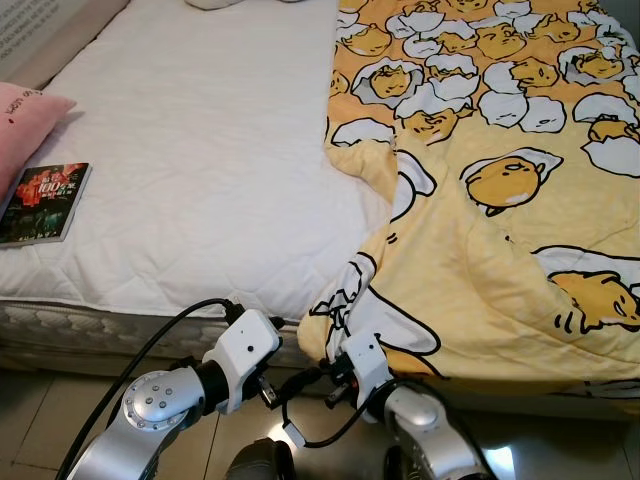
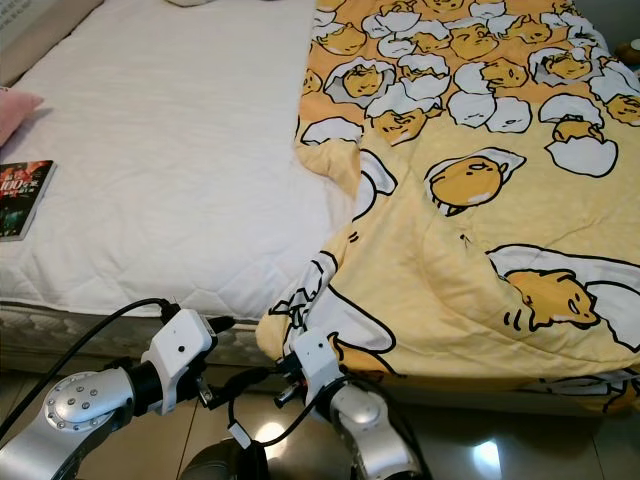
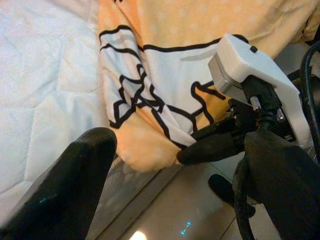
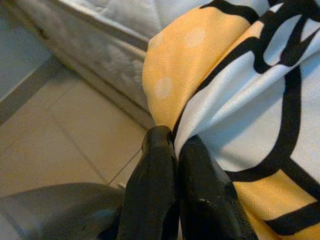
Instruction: Clean up the room
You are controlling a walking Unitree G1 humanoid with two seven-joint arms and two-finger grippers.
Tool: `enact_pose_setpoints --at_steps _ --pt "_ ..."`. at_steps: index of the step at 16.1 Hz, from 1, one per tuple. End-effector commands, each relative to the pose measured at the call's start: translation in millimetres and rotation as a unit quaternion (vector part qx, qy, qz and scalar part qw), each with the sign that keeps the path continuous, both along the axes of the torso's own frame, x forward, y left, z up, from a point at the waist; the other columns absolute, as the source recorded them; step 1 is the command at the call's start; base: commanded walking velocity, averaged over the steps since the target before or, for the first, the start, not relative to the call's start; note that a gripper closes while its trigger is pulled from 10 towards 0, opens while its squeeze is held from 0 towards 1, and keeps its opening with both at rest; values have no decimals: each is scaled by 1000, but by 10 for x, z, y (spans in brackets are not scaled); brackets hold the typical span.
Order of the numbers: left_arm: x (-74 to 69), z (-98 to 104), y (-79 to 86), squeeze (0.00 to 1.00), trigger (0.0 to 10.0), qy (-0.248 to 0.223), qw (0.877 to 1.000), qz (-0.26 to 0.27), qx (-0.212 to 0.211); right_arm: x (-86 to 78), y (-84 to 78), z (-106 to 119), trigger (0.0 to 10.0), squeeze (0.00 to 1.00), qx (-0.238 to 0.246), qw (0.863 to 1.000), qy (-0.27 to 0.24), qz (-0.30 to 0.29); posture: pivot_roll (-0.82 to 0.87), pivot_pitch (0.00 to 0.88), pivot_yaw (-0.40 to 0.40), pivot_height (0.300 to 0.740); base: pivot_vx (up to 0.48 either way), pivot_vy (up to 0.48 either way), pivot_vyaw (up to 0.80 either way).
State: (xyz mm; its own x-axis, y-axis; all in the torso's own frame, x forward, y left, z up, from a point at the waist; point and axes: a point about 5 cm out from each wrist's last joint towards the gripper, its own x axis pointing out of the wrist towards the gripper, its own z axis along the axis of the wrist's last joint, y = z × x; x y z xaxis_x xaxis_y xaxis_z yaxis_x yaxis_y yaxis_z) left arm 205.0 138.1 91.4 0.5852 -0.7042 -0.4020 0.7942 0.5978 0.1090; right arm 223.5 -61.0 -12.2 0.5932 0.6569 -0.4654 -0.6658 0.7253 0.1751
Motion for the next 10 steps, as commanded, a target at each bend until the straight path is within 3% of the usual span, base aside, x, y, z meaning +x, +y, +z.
enact_pose_setpoints --at_steps 1,3,6,10 --pt "13 -24 51 0 10000 2 1000 10 7 -31 162 82 0 0 28 997 5 65 118 136 77 723 0 0 0" --pt "12 -24 45 0 10000 2 1000 9 6 -115 141 59 0 0 24 990 33 134 118 134 76 723 0 0 0" --pt "20 -27 40 0 10000 0 1000 11 6 -94 74 48 0 0 16 989 41 138 120 129 72 723 0 0 0" --pt "22 -35 24 0 10000 0 1000 9 5 -274 68 12 0 0 26 974 85 208 116 123 68 723 0 0 0"
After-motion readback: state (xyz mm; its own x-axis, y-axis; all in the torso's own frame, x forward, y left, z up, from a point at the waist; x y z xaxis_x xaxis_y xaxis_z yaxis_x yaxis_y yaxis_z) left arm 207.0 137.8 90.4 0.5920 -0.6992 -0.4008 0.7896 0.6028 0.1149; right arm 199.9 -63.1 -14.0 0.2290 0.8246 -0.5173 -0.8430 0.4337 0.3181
